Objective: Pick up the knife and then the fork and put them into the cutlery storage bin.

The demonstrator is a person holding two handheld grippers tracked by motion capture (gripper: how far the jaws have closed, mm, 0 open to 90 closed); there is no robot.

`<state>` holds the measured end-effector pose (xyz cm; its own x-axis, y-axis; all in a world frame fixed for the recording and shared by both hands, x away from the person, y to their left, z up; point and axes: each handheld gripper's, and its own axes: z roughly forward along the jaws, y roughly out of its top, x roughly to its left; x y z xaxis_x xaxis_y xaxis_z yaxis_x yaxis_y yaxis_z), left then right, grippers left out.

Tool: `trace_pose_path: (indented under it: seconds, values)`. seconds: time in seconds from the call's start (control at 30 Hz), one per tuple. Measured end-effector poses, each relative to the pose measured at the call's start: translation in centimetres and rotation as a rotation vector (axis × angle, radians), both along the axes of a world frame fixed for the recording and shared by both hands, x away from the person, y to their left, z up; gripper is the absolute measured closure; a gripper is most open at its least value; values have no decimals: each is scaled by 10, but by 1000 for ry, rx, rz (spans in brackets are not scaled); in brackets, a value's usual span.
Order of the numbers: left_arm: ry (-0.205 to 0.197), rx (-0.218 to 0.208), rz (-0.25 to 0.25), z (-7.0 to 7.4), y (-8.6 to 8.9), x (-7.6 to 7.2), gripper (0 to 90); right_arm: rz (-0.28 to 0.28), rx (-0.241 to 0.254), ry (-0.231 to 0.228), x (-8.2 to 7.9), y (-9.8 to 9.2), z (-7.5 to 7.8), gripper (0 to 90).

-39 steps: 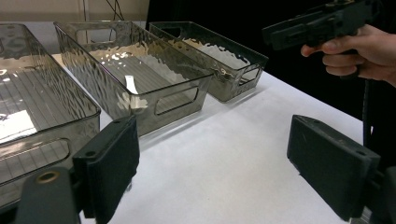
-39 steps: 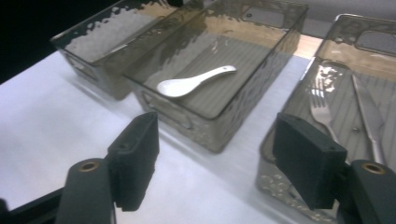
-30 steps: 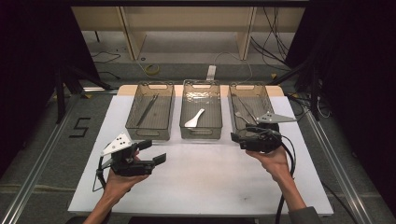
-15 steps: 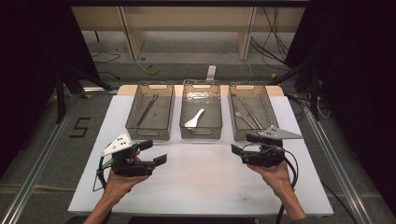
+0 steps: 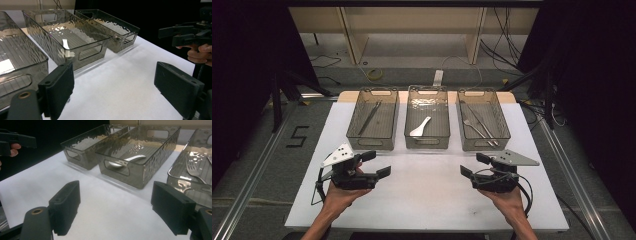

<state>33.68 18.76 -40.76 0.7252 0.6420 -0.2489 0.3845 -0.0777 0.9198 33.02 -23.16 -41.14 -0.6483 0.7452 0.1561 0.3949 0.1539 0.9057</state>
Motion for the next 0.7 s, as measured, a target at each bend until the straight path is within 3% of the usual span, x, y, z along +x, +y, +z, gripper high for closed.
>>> trace_pose_path:
  seconds: [0.17, 0.7]
  values:
    - [2, 6, -11, 0, -1, 0, 158, -4, 25, 1, -6, -5, -6, 243]
    - [9, 1, -19, 0, -1, 0, 158, -1, 11, -10, -19, -5, -19, 204]
